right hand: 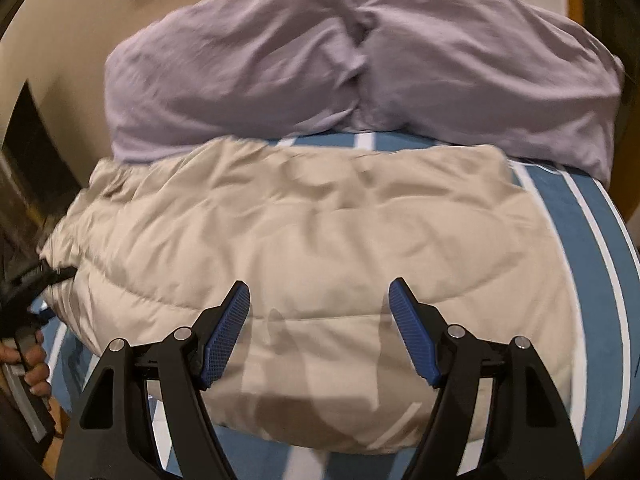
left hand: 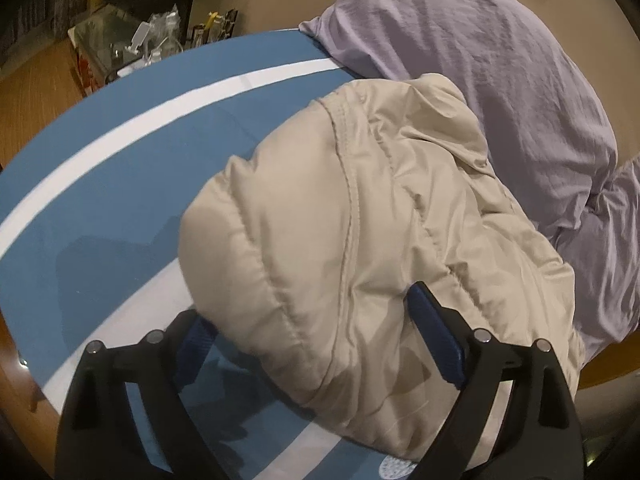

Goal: Fold large clothes

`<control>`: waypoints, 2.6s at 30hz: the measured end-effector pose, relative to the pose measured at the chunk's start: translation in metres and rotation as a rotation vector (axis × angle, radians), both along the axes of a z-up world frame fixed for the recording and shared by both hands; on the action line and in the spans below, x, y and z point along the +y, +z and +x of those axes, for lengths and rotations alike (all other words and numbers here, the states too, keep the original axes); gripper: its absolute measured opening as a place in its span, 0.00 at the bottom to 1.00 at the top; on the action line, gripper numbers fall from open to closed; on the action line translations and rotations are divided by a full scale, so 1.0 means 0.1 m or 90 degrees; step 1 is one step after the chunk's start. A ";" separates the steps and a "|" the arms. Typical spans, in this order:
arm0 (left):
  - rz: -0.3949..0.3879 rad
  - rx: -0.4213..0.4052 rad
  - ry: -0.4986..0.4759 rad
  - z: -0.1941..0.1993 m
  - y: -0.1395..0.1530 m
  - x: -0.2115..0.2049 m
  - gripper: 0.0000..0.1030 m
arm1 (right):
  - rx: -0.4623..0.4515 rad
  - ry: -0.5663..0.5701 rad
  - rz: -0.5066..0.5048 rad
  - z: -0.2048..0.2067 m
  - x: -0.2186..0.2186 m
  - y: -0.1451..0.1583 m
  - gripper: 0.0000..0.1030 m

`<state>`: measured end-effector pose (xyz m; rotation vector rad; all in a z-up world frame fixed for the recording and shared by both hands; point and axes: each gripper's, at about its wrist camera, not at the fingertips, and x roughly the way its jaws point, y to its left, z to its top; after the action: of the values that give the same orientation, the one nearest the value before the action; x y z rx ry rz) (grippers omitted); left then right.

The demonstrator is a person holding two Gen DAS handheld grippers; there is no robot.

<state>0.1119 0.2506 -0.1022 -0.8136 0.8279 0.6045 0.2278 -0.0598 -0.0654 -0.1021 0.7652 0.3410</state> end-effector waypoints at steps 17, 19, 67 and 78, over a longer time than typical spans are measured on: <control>-0.020 -0.029 0.005 0.16 -0.05 0.05 0.83 | -0.002 -0.001 -0.058 0.12 0.27 -0.45 0.80; -0.018 -0.032 0.005 0.18 -0.03 0.05 0.78 | -0.003 0.002 -0.061 0.13 0.27 -0.48 0.80; 0.058 -0.221 -0.569 1.30 1.52 -2.98 0.25 | -0.056 -0.059 -0.067 -0.18 -0.89 -0.10 0.81; 0.109 -0.134 -0.673 1.51 1.21 -3.78 0.27 | -0.017 -0.258 -0.014 -0.35 -1.89 -0.15 0.81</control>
<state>0.2627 -0.1273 0.0188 -0.1943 0.8668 -0.3424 0.1928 -0.2486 -0.0806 0.0293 0.7438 -0.0531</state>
